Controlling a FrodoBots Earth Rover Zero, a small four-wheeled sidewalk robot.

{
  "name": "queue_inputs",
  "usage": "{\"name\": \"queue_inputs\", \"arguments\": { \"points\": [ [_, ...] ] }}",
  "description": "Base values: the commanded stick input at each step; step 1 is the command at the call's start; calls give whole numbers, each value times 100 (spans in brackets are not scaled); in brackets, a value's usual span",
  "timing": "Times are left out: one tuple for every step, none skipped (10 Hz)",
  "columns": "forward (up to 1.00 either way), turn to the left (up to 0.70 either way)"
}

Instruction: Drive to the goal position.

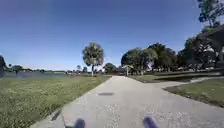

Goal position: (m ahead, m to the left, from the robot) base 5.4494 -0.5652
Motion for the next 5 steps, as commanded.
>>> {"name": "queue_inputs", "arguments": {
  "points": [
    [85,0],
    [85,0],
    [85,0],
    [85,0],
    [85,0]
  ]
}}
